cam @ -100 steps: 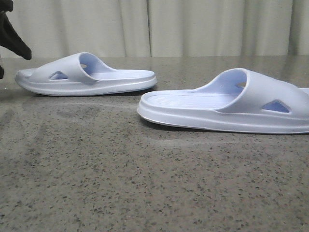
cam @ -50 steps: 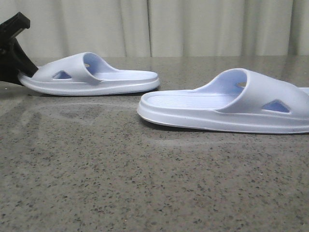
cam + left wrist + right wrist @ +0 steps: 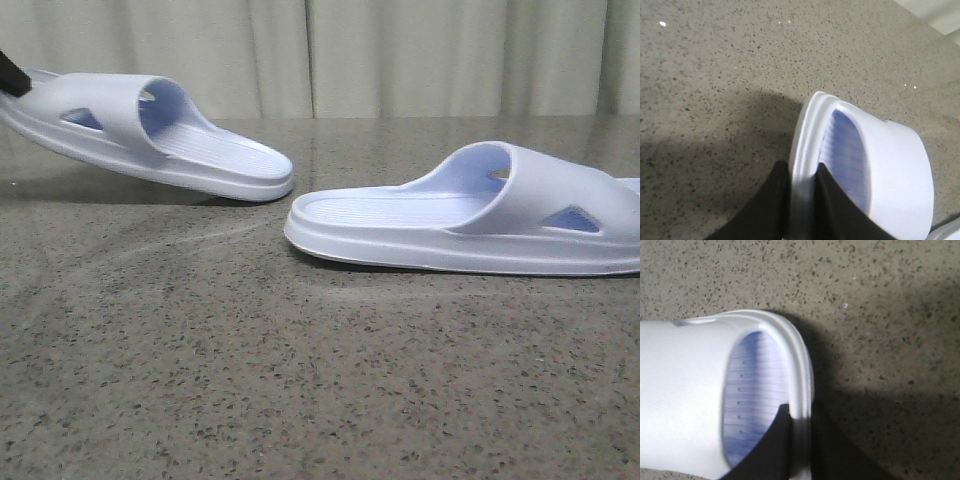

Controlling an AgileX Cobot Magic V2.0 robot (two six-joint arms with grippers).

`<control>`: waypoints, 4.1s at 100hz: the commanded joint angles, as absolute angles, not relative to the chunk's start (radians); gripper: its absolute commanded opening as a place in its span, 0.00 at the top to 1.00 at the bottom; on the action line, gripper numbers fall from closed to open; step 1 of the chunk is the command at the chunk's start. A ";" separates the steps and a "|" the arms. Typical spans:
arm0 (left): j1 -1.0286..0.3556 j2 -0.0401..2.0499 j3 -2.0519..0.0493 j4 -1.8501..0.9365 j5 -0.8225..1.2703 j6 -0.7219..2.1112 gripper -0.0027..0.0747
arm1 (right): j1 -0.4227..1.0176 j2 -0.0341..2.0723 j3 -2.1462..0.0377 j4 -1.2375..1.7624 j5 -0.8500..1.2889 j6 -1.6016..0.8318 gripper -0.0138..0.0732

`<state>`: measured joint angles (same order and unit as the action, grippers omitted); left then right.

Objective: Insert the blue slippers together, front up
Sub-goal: 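Lift both slippers and bring them toward each other above the table, then slide the right gripper's slipper onto the left gripper's slipper, soles stacked, then lower the stacked slippers to the table and open both grippers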

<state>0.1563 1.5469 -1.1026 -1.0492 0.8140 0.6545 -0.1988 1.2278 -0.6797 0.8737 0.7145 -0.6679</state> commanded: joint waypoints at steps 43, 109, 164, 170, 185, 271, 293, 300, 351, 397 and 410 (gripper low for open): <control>0.330 1.446 -0.997 -1.290 1.099 0.814 0.95 | -0.207 1.119 -0.815 1.137 0.789 -0.768 0.96; 0.330 1.446 -0.997 -1.268 1.084 0.814 0.95 | -0.207 1.086 -0.884 1.244 0.804 -0.804 0.96; 0.330 1.454 -0.997 -1.491 1.255 0.827 0.95 | -0.207 1.294 -0.894 1.510 0.927 -0.969 0.96; 0.330 1.454 -0.997 -1.500 1.266 0.827 0.95 | -0.207 1.321 -0.894 1.542 0.942 -0.988 0.96; 0.317 1.454 -0.997 -1.506 1.266 0.827 0.95 | -0.195 1.390 -0.895 1.627 0.991 -1.055 0.96; 0.131 1.456 -0.997 -1.610 1.233 0.864 0.95 | 0.130 1.670 -1.156 1.651 0.992 -1.098 0.93; 0.192 1.456 -0.997 -1.580 1.207 0.866 0.95 | 0.020 1.670 -1.156 1.586 1.110 -1.098 0.60; 0.214 1.456 -0.997 -1.557 1.184 0.866 0.95 | -0.032 1.670 -1.156 1.580 1.170 -1.098 0.58; 0.118 1.463 -0.990 -1.489 0.982 0.894 0.95 | -0.237 1.650 -1.156 1.468 1.311 -1.061 0.58; 0.026 1.556 -0.992 -1.448 0.901 1.024 0.88 | -0.237 1.650 -1.156 1.455 1.311 -1.061 0.58; 0.029 1.556 -1.006 -1.404 0.877 1.048 0.71 | -0.237 1.650 -1.156 1.455 1.311 -1.061 0.58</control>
